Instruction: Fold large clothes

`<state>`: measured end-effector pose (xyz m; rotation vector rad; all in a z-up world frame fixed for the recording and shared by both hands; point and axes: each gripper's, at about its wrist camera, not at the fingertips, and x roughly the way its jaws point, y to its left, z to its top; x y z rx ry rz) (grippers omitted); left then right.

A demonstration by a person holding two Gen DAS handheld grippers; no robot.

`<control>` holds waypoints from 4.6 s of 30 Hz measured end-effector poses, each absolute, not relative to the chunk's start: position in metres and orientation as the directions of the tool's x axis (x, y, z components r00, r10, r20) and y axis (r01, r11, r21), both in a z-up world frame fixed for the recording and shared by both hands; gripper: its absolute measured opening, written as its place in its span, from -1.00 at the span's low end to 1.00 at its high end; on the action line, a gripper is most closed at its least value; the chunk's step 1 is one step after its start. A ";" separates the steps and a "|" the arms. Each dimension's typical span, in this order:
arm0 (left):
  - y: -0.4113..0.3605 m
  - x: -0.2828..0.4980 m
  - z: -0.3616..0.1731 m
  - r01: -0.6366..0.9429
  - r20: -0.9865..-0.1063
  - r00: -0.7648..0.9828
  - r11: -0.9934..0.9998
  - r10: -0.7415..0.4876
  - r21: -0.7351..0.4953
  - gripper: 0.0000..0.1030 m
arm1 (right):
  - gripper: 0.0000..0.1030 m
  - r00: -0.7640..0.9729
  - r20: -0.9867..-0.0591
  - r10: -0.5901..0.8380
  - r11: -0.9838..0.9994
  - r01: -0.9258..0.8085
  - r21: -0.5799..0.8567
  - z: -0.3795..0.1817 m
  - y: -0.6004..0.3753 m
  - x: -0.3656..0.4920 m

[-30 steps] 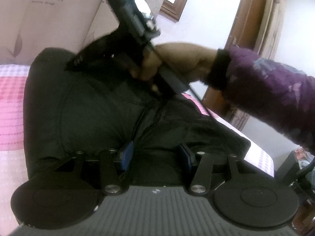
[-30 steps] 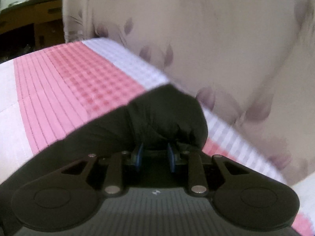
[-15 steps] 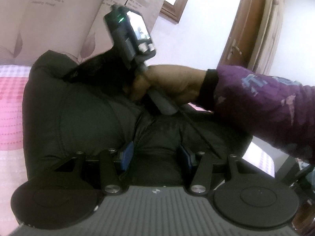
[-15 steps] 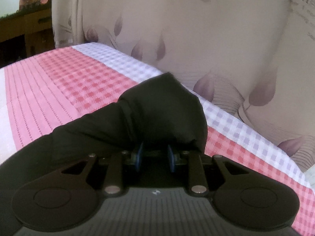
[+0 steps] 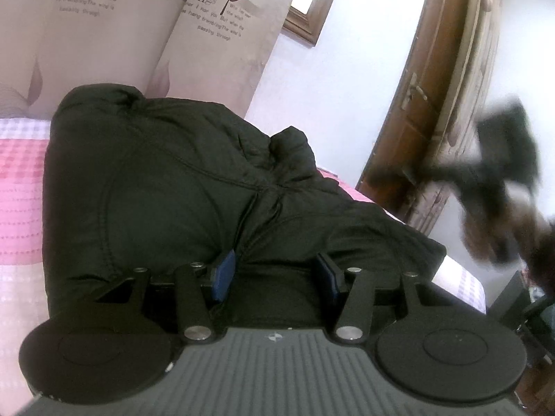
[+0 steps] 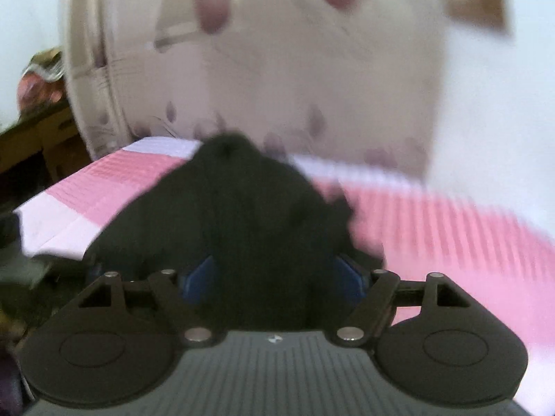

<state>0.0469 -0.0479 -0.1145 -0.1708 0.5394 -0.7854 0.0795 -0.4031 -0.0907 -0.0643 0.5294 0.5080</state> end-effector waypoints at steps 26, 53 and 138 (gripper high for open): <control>-0.031 0.011 -0.106 0.637 -0.277 0.649 0.705 -0.708 -0.311 0.68 | -0.40 0.718 -0.444 0.536 0.795 -0.252 0.552 -0.183 -0.460 0.018; -0.072 0.020 -0.109 0.657 -0.312 0.587 0.665 -0.747 -0.357 0.04 | -0.49 0.694 -0.284 0.661 0.583 -0.237 0.777 -0.224 -0.474 0.042; -0.116 0.033 -0.096 0.617 -0.557 0.597 0.774 -0.577 -0.141 0.11 | 0.16 0.858 -0.460 0.228 0.959 -0.279 -0.044 -0.176 -0.371 -0.005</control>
